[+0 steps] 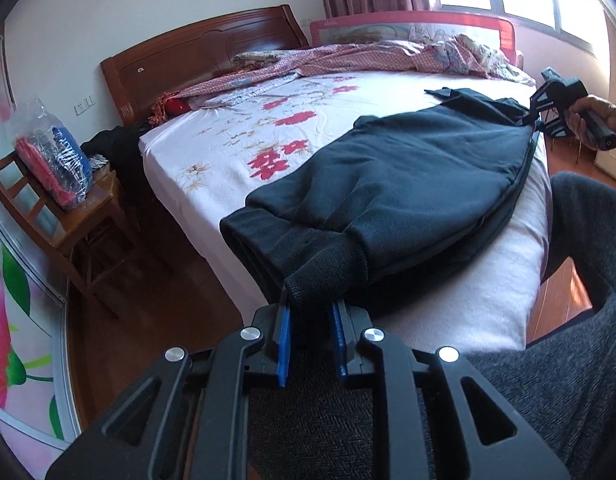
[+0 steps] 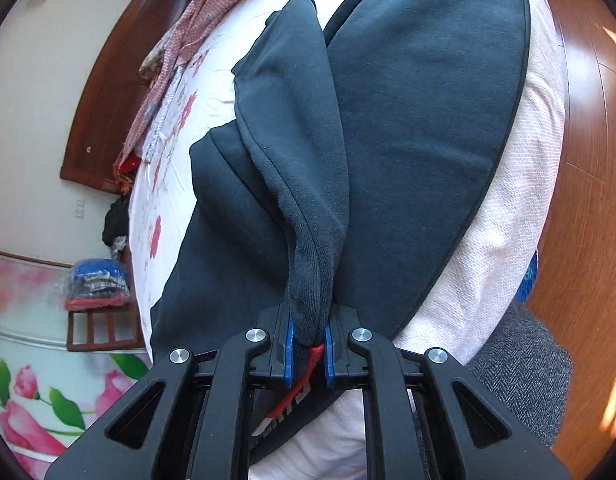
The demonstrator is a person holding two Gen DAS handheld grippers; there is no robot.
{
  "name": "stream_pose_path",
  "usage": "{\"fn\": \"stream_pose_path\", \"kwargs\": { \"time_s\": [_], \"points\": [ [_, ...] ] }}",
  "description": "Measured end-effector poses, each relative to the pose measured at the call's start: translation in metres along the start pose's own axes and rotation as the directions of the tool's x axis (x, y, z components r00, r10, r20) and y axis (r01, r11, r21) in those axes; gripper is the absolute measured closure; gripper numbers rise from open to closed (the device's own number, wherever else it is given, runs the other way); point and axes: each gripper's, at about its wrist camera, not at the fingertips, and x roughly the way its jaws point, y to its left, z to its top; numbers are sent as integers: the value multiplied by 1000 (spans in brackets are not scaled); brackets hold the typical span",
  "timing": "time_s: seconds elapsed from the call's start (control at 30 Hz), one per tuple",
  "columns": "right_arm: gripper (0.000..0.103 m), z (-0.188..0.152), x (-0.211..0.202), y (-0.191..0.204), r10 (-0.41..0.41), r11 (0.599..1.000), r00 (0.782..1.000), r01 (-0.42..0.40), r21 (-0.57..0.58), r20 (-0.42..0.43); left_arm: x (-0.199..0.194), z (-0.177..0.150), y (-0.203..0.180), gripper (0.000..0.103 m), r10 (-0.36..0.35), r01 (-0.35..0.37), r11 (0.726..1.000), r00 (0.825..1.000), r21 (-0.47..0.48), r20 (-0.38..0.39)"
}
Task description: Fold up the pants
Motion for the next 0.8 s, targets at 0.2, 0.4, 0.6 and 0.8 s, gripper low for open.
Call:
{"fn": "stream_pose_path", "kwargs": {
  "time_s": [0.2,0.4,0.6,0.8],
  "points": [
    [88,-5,8,10,-77,988,997,75,-136,-15,11,-10,17,37,83,-85,996,989,-8,-119],
    [57,-2,-25,29,-164,970,986,167,-175,32,-16,16,57,22,329,-344,933,934,-103,-137],
    [56,41,-35,124,-297,776,876,453,-440,380,-15,109,14,2,260,-249,959,963,-135,67],
    [51,115,71,192,-406,571,820,573,-588,404,48,171,-71,2,6,-1,997,998,-81,63]
  ]
}}
